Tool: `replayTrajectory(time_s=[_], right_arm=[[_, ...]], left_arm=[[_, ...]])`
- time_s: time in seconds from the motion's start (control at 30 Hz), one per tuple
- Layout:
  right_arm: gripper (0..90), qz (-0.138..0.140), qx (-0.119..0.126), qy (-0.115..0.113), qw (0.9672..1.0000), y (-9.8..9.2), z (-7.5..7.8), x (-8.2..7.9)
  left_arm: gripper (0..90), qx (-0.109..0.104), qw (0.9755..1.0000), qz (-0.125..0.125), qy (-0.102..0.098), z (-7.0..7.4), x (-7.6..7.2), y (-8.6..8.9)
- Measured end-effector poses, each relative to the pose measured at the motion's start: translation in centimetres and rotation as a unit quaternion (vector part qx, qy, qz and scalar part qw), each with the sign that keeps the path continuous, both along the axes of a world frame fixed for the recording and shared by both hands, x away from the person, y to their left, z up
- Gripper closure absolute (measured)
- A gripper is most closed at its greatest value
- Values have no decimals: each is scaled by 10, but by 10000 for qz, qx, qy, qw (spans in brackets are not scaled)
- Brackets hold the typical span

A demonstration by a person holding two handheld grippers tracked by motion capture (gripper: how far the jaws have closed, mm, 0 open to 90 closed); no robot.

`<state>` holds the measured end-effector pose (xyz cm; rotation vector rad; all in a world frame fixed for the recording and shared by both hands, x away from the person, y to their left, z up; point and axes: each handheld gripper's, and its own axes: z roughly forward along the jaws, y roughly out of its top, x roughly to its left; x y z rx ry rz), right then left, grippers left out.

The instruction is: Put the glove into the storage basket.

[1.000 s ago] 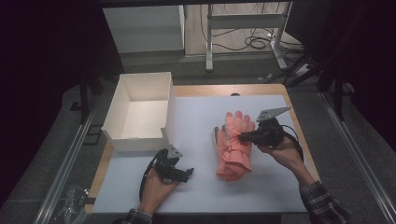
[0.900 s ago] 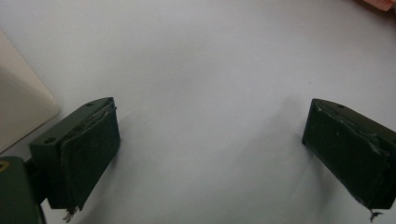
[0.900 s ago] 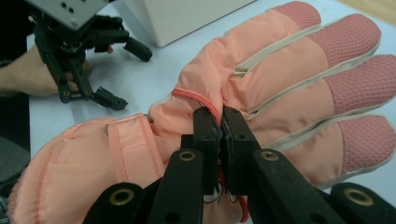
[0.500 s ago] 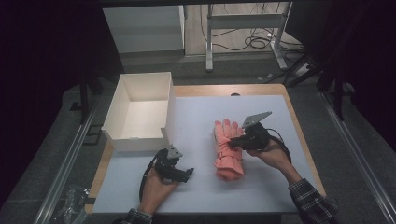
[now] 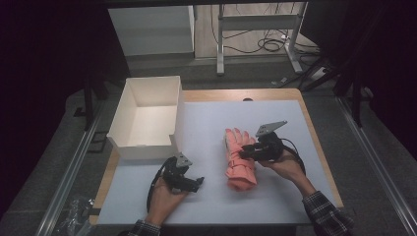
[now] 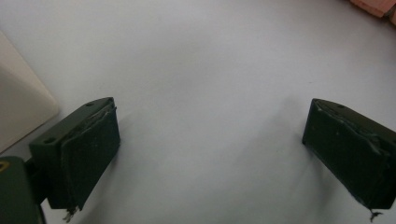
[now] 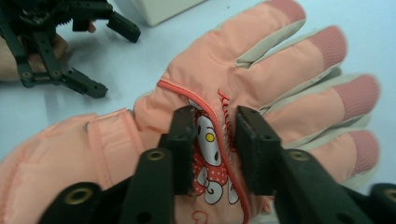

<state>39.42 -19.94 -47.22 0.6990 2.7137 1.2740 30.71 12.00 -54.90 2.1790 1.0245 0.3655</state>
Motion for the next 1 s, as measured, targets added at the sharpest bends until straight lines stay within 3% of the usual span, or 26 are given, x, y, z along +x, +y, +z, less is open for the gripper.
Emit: replayTrajectory(time_s=[0.2,0.43,0.8,1.0], right_arm=[[541,-193,52,-237,9995,-5,15,-3],[563,-542,12,-434,9976,-27,21,-9],[843,-628,-63,-115,9979,-54,-17,-37],[888,-496,-136,57,9987,-51,-40,-59]], left_arm=[[40,9,10000,-6,-6,0,0,0],[40,-4,10000,2,-1,0,0,0],[40,2,10000,-1,0,0,0,0],[40,2,10000,0,-1,0,0,0]])
